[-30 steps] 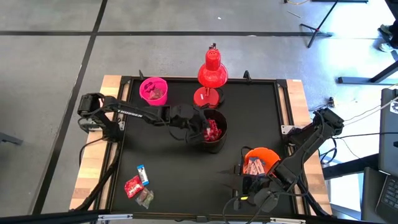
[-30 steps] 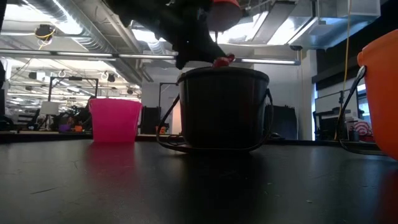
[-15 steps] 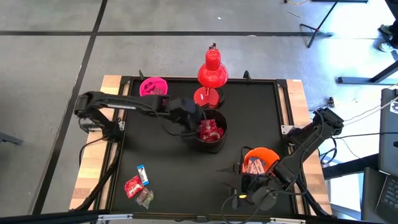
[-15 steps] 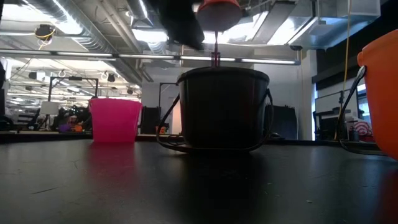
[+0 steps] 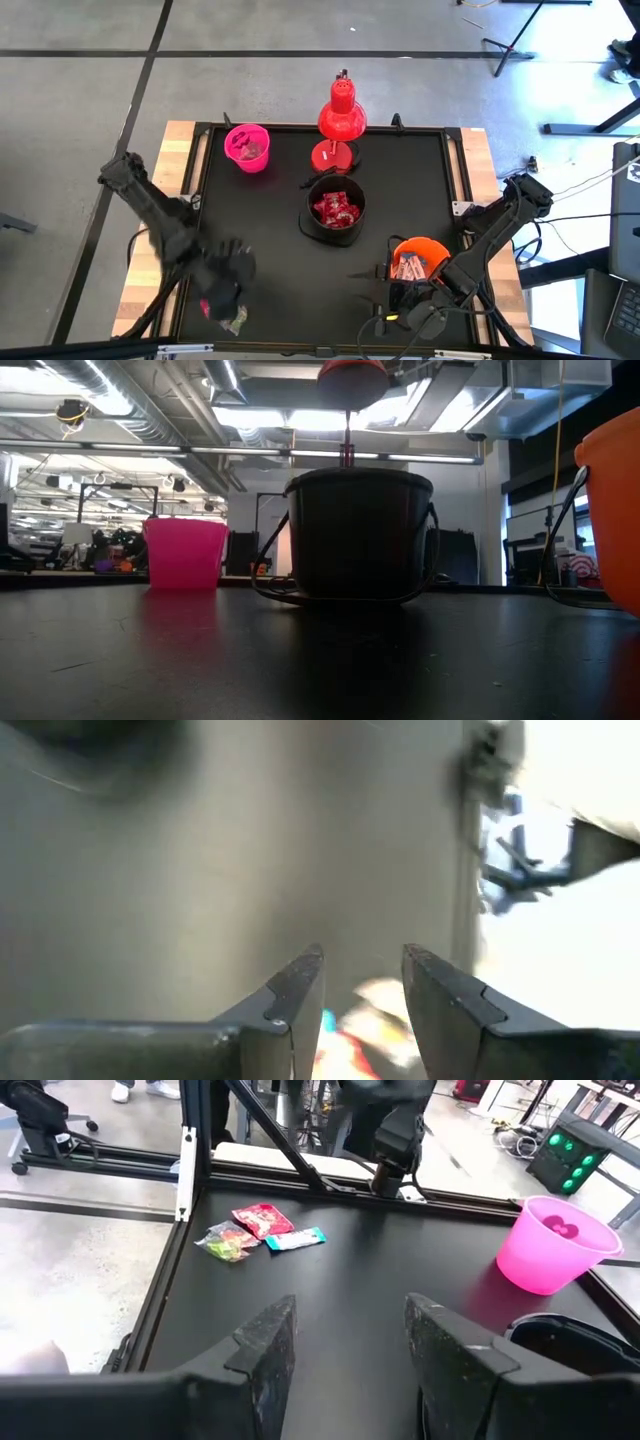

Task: Organize candy in baskets
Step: Put the orange gummy into the pink bucket

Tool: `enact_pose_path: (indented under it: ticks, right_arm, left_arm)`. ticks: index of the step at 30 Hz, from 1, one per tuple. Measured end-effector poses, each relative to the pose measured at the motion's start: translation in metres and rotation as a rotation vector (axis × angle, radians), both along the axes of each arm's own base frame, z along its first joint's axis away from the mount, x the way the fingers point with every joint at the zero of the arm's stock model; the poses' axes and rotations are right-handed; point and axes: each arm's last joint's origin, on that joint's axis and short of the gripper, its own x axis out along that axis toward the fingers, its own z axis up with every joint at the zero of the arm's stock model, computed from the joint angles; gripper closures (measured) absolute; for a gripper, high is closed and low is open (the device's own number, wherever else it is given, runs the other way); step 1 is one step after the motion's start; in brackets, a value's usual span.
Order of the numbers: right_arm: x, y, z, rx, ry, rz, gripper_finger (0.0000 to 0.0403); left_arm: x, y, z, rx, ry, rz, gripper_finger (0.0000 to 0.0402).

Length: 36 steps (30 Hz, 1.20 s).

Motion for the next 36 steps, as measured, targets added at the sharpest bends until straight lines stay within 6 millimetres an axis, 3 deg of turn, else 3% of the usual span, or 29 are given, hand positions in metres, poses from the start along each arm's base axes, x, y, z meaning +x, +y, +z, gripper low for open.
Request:
enact_pose_path:
  ticks: [6, 13, 16, 23, 36]
  right_arm:
    - [0.0, 0.0, 0.0, 0.002, 0.004, 0.009, 0.0219]
    - [0.0, 0.0, 0.0, 0.002, 0.004, 0.009, 0.0219]
    - [0.0, 0.0, 0.0, 0.003, 0.004, 0.009, 0.0219]
    - [0.0, 0.0, 0.0, 0.004, 0.004, 0.01, 0.0219]
    - [0.0, 0.001, 0.0, 0.016, 0.008, 0.018, 0.0219]
  left_arm:
    - [-0.025, -0.057, -0.045, -0.122, 0.022, 0.065, 0.0277]
    - [-0.034, -0.092, -0.089, -0.051, 0.073, 0.1, 0.0277]
    - [-0.034, -0.103, -0.111, -0.039, 0.185, 0.091, 0.0277]
    - [-0.032, -0.112, -0.139, -0.016, 0.305, 0.1, 0.0277]
    - [-0.034, -0.108, -0.144, 0.037, 0.336, 0.152, 0.0277]
